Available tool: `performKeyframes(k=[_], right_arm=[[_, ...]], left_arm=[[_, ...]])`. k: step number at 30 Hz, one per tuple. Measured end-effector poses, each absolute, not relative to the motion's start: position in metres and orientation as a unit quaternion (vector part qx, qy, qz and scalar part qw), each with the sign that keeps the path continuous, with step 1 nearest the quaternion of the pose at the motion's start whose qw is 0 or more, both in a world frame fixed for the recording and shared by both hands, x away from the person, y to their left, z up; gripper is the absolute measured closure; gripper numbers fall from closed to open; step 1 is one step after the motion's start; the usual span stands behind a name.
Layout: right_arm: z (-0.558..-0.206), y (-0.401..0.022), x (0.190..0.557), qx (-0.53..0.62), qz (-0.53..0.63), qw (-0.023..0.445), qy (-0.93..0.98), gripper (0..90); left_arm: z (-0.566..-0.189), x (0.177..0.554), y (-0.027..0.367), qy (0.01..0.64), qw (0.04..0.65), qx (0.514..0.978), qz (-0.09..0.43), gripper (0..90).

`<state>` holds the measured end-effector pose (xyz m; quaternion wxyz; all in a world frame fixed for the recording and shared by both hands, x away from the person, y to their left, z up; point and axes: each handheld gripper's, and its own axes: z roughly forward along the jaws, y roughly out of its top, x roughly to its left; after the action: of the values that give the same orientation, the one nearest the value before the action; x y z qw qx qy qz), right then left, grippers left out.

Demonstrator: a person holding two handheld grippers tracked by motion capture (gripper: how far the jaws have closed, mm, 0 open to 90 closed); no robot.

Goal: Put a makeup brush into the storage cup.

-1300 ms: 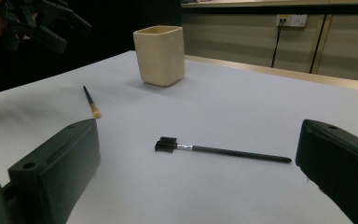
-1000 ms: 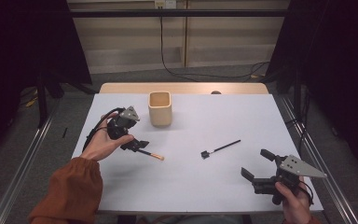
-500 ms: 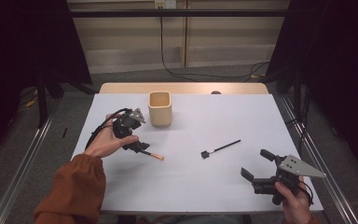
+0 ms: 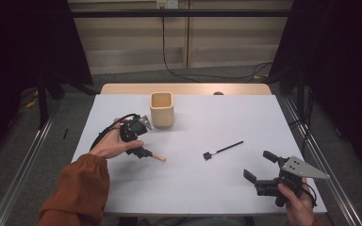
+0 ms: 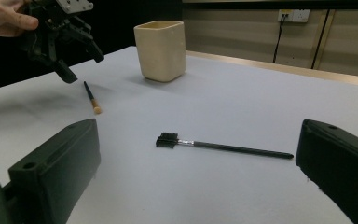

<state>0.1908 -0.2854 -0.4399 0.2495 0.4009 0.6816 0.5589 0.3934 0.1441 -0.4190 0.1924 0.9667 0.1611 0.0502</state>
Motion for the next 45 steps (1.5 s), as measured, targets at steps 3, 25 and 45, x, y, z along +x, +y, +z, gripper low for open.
performKeyframes(k=[3,25,45], right_arm=[[-0.44,-0.285,0.191,0.401,0.558,0.251,0.682,0.0],[-0.441,-0.284,0.192,0.404,0.552,0.246,0.687,0.0],[-0.441,-0.283,0.193,0.398,0.551,0.242,0.693,0.0]], left_arm=[[-0.422,0.394,0.141,0.15,0.188,0.97,0.043,9.2],[-0.444,0.393,0.128,0.11,0.149,0.983,-0.005,32.3],[-0.451,0.396,0.119,0.095,0.13,0.987,-0.014,47.7]])
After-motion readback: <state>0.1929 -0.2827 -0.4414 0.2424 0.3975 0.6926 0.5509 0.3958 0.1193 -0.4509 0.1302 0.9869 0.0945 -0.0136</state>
